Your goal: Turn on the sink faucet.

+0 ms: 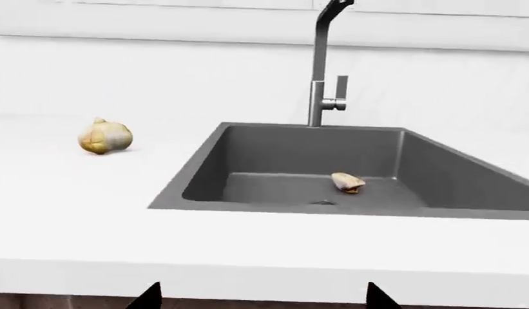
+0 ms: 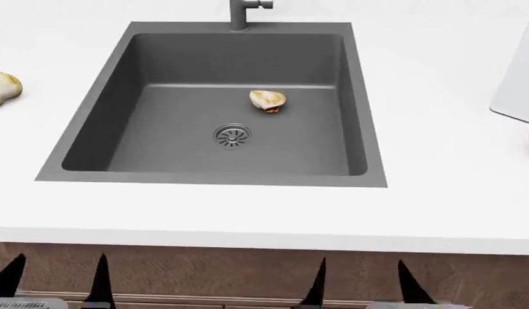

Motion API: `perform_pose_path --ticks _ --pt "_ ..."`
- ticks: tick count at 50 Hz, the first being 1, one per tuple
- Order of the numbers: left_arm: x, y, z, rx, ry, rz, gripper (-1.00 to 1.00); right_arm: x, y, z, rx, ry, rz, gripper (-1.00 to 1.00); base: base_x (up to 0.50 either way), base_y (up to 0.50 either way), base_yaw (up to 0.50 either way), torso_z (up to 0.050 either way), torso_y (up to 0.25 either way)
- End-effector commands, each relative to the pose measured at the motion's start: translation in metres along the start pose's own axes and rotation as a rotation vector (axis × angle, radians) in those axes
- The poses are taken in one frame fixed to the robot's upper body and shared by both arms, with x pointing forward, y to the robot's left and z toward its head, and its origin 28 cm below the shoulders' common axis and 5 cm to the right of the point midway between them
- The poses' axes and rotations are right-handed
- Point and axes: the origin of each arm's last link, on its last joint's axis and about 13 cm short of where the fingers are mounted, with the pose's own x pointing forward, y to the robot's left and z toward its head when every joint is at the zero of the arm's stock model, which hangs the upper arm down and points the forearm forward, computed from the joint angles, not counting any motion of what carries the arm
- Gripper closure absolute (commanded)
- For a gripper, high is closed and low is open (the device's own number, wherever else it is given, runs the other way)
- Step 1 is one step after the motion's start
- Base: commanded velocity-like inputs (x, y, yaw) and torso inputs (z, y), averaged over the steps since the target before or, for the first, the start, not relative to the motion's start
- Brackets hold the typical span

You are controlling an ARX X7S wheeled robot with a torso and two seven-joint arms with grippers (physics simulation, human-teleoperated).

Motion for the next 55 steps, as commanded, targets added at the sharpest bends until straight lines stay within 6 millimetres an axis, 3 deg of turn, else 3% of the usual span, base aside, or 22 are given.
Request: perform_pose_path --ticks 1,6,12,15,24,28,33,34,39,55 --pt "0.006 0.000 0.075 0.033 -0.040 -0.082 -1.00 0.010 -0.012 0.080 -0.066 -0.080 0.024 -1.00 0.00 0.00 0.00 0.000 0.000" --pt "0.028 0.002 0.114 0.060 -0.070 -0.119 -1.00 0.031 -0.022 0.122 -0.114 -0.124 0.041 -1.00 0.00 0.00 0.00 0.000 0.000" --pt "0.065 0.002 0.141 0.123 -0.071 -0.194 -1.00 0.067 -0.028 0.155 -0.132 -0.117 0.109 -1.00 0.00 0.00 0.00 0.000 0.000" --pt "0.084 0.000 0.148 0.137 -0.059 -0.201 -1.00 0.080 -0.033 0.166 -0.119 -0.113 0.118 -1.00 0.00 0.00 0.00 0.000 0.000" --pt "0.119 0.012 0.160 0.199 -0.038 -0.168 -1.00 0.103 -0.043 0.183 -0.168 -0.073 0.162 -1.00 0.00 0.00 0.00 0.000 0.000" --pt "0.120 0.015 0.159 0.196 -0.014 -0.153 -1.00 0.105 -0.045 0.182 -0.140 -0.062 0.167 -1.00 0.00 0.00 0.00 0.000 0.000" --pt "0.122 0.017 0.149 0.193 0.026 -0.138 -1.00 0.107 -0.047 0.168 -0.101 -0.038 0.143 -1.00 0.00 0.00 0.00 0.000 0.000" --pt "0.124 0.012 0.147 0.195 0.029 -0.140 -1.00 0.107 -0.047 0.164 -0.174 0.013 0.170 -1.00 0.00 0.00 0.00 0.000 0.000" --pt "0.119 0.021 0.149 0.197 0.038 -0.135 -1.00 0.104 -0.047 0.162 -0.135 -0.036 0.161 -1.00 0.11 0.34 0.00 0.000 0.000" --pt "0.120 0.020 0.151 0.216 0.040 -0.137 -1.00 0.101 -0.044 0.152 -0.110 -0.022 0.181 -1.00 0.26 0.25 0.00 0.000 0.000"
